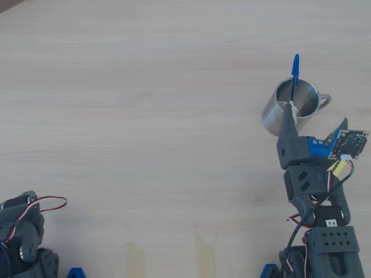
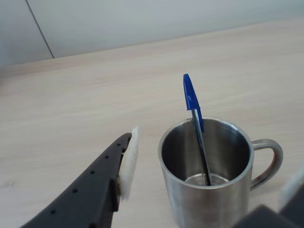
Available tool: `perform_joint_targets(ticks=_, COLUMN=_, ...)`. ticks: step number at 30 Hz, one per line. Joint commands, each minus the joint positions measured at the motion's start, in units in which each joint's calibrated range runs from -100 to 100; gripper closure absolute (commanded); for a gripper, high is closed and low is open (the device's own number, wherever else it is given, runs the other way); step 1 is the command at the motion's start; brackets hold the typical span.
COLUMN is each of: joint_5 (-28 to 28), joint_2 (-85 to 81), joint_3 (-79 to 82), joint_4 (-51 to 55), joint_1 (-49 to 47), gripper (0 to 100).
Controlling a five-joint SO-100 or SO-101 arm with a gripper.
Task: Grab the blue pen and put it in the silver cup.
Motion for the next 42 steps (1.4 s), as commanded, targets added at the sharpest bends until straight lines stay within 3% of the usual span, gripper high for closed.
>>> perform_joint_targets(ticks=1, joint_5=0.2, joint_2=-3.1, joint_3=0.4, joint_4=3.0, joint_1=-0.2, gripper=54)
perform_joint_targets(ticks=31, joint_5=-0.2, joint_2=-22.9, joint_3=20.6, joint_4=3.8, joint_1=2.5, gripper=54)
perform_joint_targets(ticks=42, joint_5=0.2, joint_2=-25.0, joint_3=20.6, joint_4=14.3, joint_1=2.7, gripper=54)
